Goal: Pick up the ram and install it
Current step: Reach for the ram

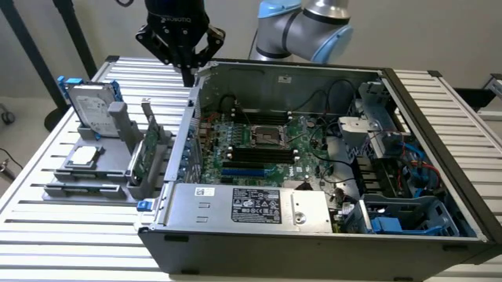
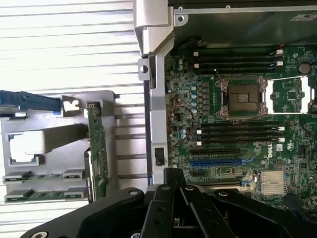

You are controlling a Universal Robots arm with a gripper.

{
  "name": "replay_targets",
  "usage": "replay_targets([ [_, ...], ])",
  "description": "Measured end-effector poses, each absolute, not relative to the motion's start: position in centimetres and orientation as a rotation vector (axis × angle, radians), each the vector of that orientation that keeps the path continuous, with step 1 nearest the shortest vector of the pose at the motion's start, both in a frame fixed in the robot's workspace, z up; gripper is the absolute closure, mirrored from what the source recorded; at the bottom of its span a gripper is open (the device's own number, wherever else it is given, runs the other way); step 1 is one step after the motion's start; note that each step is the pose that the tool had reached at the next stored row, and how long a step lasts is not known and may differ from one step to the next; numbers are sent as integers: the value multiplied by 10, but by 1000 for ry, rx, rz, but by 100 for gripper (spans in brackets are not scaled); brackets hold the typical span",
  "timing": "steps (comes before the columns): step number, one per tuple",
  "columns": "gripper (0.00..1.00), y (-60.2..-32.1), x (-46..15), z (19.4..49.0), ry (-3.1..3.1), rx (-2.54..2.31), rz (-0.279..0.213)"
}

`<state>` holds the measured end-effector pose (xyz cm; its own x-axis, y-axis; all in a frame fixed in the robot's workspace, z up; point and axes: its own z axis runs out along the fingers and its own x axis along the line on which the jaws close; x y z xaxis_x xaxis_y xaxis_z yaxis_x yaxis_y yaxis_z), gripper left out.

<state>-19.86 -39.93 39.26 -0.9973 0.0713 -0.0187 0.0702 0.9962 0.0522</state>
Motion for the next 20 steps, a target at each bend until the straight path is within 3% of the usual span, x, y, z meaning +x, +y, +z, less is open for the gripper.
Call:
replay_targets([
  [20,89,-399,-289,392,3118,110,82],
])
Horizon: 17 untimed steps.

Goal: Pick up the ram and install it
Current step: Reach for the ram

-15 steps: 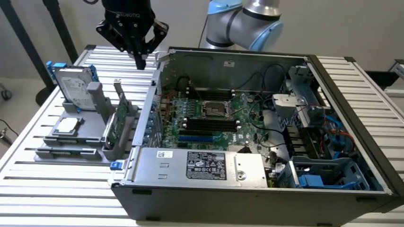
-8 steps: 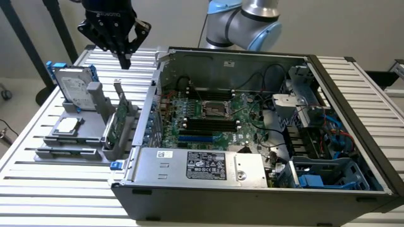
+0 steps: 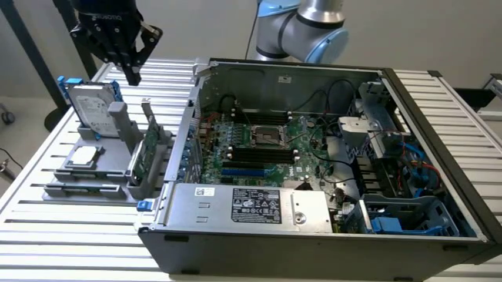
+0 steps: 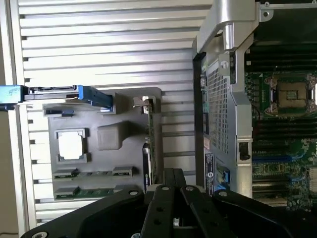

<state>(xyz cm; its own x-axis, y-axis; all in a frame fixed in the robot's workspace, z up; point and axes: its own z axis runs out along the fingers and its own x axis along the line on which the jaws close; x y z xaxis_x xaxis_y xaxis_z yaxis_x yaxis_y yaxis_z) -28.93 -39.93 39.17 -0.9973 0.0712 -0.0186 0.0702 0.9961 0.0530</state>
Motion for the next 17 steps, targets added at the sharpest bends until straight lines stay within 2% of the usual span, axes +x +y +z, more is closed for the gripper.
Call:
replay_targets([
  [17,89,-407,-363,381,3119,111,81],
])
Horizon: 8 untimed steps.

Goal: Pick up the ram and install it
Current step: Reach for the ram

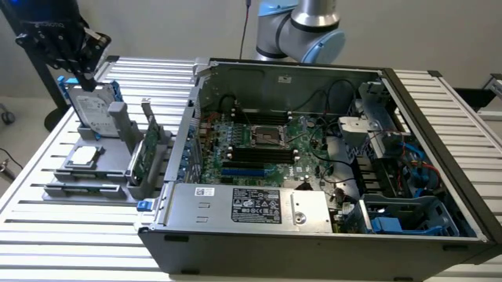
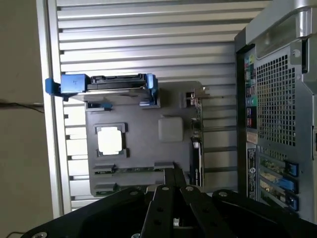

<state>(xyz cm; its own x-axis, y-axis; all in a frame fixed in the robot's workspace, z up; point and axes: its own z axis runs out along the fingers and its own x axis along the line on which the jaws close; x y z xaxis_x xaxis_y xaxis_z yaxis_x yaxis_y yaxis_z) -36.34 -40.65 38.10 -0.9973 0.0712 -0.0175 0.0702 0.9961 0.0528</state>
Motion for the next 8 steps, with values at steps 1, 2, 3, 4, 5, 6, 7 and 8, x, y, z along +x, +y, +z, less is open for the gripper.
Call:
replay_targets([
  [1,89,-407,-366,380,3120,111,81],
  [2,89,-408,-368,380,3121,111,81],
  [3,89,-409,-370,379,3122,111,81],
  [4,89,-411,-371,378,3124,111,81],
  [5,89,-412,-371,377,3127,111,81],
  [6,89,-414,-372,377,3130,111,81],
  [7,89,-415,-372,376,3134,111,81],
  [8,89,-417,-372,375,3137,111,81],
])
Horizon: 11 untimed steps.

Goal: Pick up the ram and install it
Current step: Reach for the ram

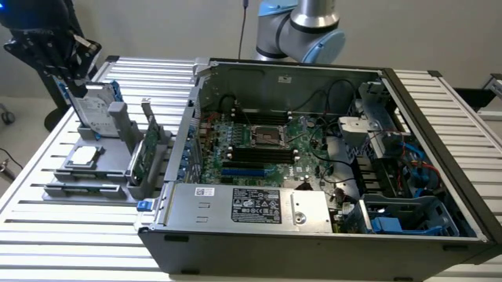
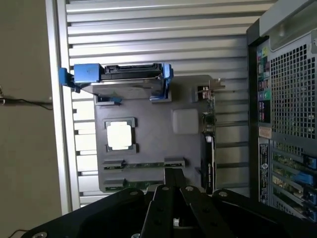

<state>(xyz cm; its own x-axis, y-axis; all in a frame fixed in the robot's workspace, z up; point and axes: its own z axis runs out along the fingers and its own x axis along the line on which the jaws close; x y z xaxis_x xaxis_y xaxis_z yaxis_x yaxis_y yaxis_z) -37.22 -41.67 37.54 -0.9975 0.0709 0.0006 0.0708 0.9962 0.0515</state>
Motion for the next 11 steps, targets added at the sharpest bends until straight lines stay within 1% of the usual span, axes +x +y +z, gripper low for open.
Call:
replay_targets([
  [11,89,-438,-374,366,3176,111,80],
])
